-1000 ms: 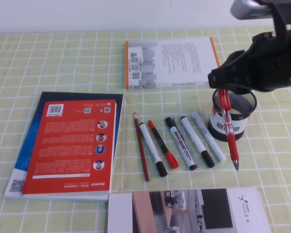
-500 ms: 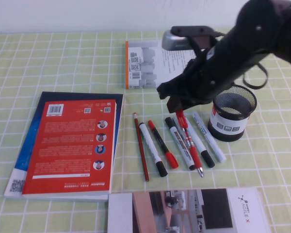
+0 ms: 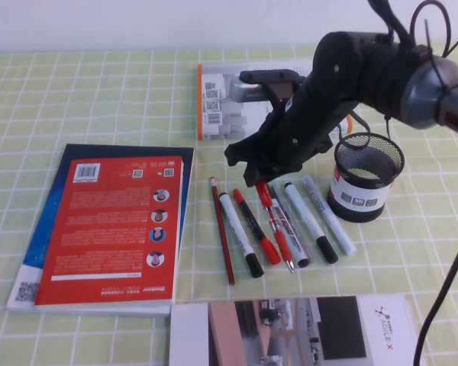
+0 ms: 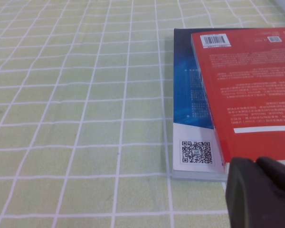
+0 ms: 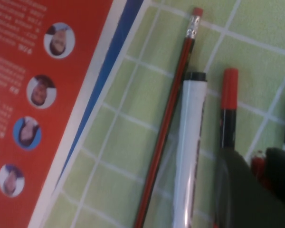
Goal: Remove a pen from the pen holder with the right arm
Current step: 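Take a marker out of the pen holder and lay it on the table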
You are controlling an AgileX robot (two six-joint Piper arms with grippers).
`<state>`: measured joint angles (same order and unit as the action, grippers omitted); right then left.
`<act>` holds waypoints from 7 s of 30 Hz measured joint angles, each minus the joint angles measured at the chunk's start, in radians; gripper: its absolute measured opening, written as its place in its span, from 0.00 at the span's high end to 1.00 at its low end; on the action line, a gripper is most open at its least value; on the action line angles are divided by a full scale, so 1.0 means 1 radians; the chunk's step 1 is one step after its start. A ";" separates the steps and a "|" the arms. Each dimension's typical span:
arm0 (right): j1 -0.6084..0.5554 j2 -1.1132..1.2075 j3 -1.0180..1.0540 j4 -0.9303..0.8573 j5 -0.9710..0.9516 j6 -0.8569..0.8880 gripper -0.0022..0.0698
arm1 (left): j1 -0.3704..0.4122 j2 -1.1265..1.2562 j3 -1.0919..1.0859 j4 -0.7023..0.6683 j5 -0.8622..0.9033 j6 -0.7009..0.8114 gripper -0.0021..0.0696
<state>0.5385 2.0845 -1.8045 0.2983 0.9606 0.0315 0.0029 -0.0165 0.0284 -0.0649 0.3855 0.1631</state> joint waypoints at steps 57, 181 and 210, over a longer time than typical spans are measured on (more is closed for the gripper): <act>0.000 0.056 0.014 -0.070 -0.165 0.000 0.59 | 0.000 0.000 0.000 0.000 0.000 0.000 0.98; -0.456 -2.092 1.831 -0.238 -0.570 0.027 0.99 | 0.000 0.000 0.000 0.000 0.000 0.000 0.98; -0.456 -2.092 1.831 -0.238 -0.568 0.027 0.99 | 0.000 0.000 0.000 0.000 0.000 0.000 0.98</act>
<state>0.0830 -0.0078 0.0270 0.0599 0.3922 0.0587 0.0029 -0.0165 0.0284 -0.0649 0.3855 0.1631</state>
